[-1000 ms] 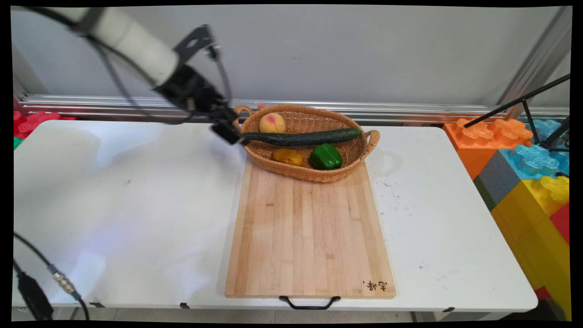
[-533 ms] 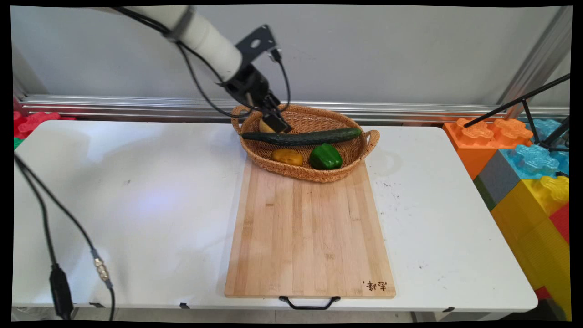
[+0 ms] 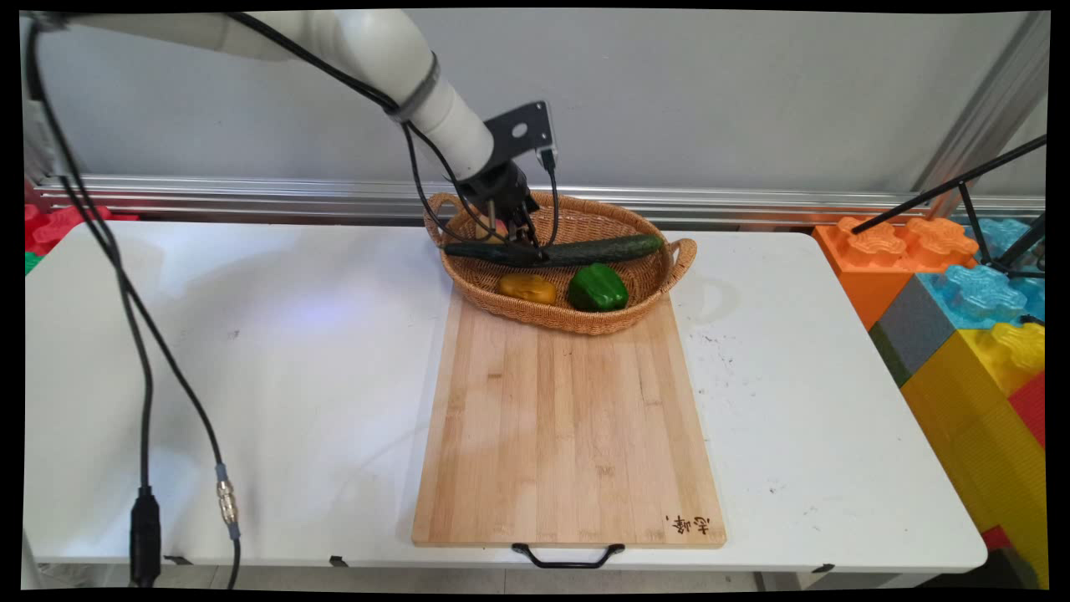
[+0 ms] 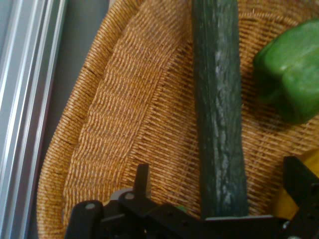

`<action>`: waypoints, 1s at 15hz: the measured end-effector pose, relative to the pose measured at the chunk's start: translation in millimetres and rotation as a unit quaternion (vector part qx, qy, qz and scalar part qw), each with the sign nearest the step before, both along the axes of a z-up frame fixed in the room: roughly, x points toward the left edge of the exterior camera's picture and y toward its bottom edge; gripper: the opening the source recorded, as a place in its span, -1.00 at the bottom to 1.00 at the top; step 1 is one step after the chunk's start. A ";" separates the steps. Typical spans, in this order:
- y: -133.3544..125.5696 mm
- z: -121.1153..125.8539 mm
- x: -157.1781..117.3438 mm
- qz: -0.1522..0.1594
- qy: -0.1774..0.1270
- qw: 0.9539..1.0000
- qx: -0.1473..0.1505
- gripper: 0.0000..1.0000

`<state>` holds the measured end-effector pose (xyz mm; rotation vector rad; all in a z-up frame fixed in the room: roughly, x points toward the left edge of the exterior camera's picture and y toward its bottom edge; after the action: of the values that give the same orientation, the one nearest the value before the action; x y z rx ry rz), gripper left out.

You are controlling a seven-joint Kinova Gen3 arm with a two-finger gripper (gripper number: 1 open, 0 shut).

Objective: Pick up the cucumber from the vegetable basket, then place the picked object on the cutting board

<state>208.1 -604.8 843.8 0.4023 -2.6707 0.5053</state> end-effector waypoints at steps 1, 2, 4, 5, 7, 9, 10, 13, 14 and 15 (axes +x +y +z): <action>-4.3 -6.6 -2.4 -0.008 -0.008 1.000 -0.002 1.00; -8.3 -12.5 -4.9 -0.016 -0.017 1.000 -0.005 1.00; -12.3 -20.2 -7.4 -0.025 -0.026 0.999 -0.007 1.00; -14.2 -24.3 -8.9 -0.030 -0.031 0.999 -0.008 1.00; -17.7 -32.2 -12.3 -0.041 -0.040 0.998 -0.011 1.00; -19.1 -36.4 -14.3 -0.047 -0.046 0.998 -0.013 1.00; -19.3 -38.2 -15.5 -0.050 -0.048 0.997 -0.014 -1.00; -17.7 -41.1 -18.8 -0.058 -0.052 0.997 -0.016 -1.00; -15.9 -40.9 -20.3 -0.060 -0.053 0.997 -0.017 -1.00; -13.4 -39.8 -21.4 -0.061 -0.053 0.997 -0.017 -1.00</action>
<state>186.7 -618.2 804.0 0.2048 -2.7629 0.5486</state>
